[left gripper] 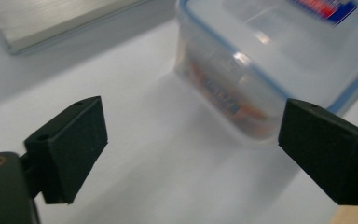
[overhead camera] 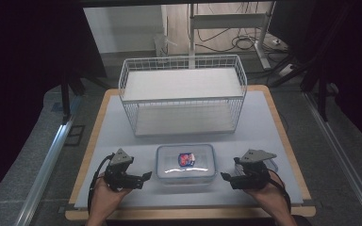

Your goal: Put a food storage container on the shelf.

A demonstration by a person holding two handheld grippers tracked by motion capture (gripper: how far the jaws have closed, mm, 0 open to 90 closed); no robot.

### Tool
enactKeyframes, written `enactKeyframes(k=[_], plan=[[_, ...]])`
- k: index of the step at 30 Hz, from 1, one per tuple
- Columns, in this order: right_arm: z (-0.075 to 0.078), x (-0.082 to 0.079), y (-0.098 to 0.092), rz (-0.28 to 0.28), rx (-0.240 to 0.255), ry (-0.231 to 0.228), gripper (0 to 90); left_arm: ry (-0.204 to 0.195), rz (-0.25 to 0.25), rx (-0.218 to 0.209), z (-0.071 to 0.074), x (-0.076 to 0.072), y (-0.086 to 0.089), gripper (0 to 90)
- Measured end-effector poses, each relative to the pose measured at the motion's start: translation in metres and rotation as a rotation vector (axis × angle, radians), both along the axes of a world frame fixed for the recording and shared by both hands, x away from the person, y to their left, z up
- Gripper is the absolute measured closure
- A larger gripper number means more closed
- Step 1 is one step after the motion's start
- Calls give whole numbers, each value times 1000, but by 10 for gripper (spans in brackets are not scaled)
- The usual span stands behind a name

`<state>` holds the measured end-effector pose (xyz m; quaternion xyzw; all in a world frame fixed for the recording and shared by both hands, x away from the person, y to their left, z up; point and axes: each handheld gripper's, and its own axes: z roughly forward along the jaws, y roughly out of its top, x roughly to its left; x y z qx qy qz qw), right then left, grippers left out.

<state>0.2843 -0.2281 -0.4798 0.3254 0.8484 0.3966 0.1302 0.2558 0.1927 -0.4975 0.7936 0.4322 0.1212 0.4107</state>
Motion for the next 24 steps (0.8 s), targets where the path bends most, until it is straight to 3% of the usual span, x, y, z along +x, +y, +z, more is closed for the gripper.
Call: enactKeyframes(k=[3,10,17,19,21,23,24], plan=[[2,2,2,11,34,31,238,14,-17,-41,5,1,-3,54],[6,12,16,38,74,135,214,57,-45,-50,9,12,-15,83],[0,29,31,43,69,221,158,176,-69,-158,2,33,-17,91],[-2,33,35,46,71,238,141,202,-85,-159,-1,37,-19,91],[-4,40,39,50,90,287,127,236,-100,-160,-6,42,-24,91],[-5,41,40,52,94,299,124,252,-110,-161,-8,43,-26,92],[-7,45,43,56,108,327,121,259,-118,-173,-9,45,-28,94]])
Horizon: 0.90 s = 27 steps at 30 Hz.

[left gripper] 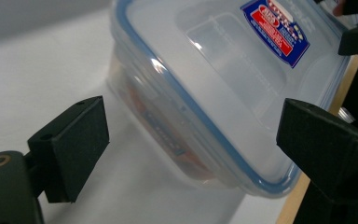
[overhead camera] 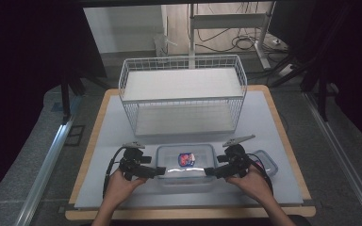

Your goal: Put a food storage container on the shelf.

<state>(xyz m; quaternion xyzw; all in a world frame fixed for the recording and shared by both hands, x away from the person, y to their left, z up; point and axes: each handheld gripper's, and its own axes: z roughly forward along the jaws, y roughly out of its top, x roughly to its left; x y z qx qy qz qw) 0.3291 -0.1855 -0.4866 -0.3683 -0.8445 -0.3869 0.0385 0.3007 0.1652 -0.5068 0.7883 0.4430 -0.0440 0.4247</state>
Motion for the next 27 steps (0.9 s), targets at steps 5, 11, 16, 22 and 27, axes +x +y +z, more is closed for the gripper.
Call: enactKeyframes(k=[5,11,16,22,27], plan=[[-3,6,4,-1,7,45,87,30,-25,-30,-2,5,-6,94],[-5,13,5,-3,12,98,87,57,-39,-44,-6,10,-14,58],[-5,15,9,2,4,137,73,85,-37,-73,-9,12,-12,55],[-5,16,7,-6,20,147,98,84,-35,-62,-6,10,-11,82],[-2,11,5,-18,27,123,146,46,-14,-77,0,5,-4,203]])
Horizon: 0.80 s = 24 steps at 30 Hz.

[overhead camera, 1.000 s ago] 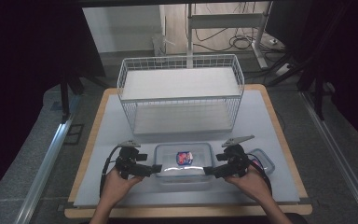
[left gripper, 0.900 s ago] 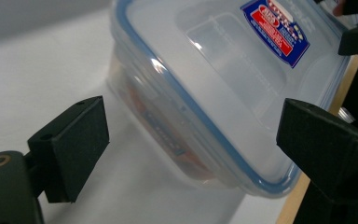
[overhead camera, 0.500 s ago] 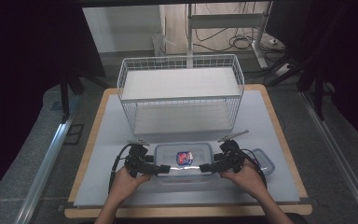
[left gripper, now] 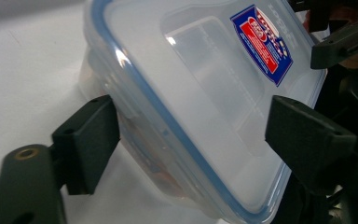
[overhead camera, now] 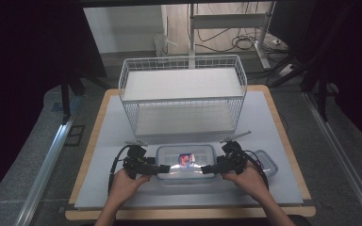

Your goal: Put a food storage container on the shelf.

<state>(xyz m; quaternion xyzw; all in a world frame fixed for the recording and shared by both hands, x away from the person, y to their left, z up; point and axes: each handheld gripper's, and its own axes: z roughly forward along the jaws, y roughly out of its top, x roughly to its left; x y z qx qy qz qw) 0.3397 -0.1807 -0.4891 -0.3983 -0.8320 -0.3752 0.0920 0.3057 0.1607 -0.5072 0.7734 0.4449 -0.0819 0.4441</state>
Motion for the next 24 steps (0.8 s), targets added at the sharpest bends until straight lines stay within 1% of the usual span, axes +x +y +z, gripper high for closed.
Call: enactKeyframes(k=[3,4,5,7,10,12,15,18,19,24], plan=[[5,-4,-7,-31,24,-43,236,-9,1,7,3,-3,-1,235],[5,-4,-7,-31,24,-43,236,-9,1,7,3,-3,-1,234],[7,-6,-9,-41,26,-65,258,-13,5,11,3,-4,-3,233],[8,-8,-10,-44,26,-69,261,-17,7,20,5,-5,-4,234],[9,-16,-11,-60,34,-96,286,-12,12,17,5,-10,-4,242],[9,-18,-12,-64,36,-101,297,-15,14,11,5,-12,-4,245],[10,-24,-14,-81,50,-113,317,-25,16,16,6,-18,-5,261],[10,-30,-14,-77,45,-120,316,-34,13,26,6,-23,-6,263],[10,-34,-14,-79,44,-130,322,-38,11,34,6,-27,-6,263],[11,-42,-16,-82,46,-141,349,-57,11,55,8,-34,-7,279]])
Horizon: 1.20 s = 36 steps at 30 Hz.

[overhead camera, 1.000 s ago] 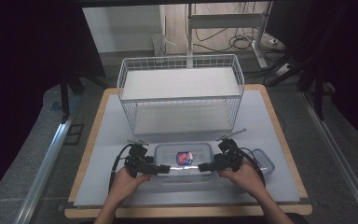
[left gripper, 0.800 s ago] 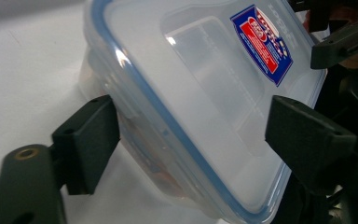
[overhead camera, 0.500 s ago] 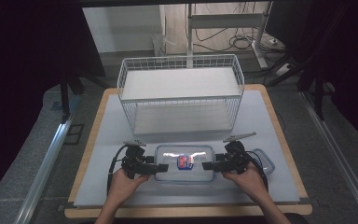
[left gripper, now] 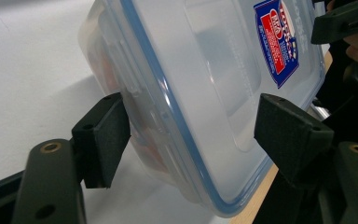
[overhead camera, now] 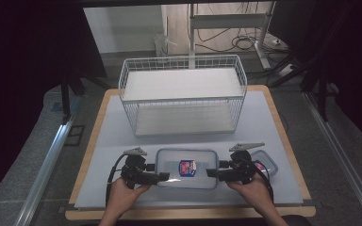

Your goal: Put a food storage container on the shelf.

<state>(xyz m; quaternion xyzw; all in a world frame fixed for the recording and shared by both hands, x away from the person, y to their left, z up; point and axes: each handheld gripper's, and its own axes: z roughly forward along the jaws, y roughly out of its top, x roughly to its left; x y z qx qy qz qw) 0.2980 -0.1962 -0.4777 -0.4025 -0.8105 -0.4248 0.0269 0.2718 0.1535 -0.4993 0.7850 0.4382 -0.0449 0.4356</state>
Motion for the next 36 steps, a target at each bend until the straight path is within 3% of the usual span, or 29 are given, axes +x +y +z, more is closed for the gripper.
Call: enactKeyframes(k=[17,22,24,25,26,36], plan=[[-9,-1,-3,-2,48,74,325,-12,5,17,1,-6,-1,281],[-13,2,-2,3,55,117,266,-17,2,27,1,-7,-2,280],[-13,2,-2,2,56,116,281,-15,0,27,1,-7,-2,281],[-9,0,-4,-3,53,90,364,-11,0,24,1,-7,-1,282],[-7,-1,-6,-10,56,79,378,-11,0,24,1,-7,-1,287],[-7,0,-13,-12,98,116,447,29,5,-29,3,-3,8,381]])
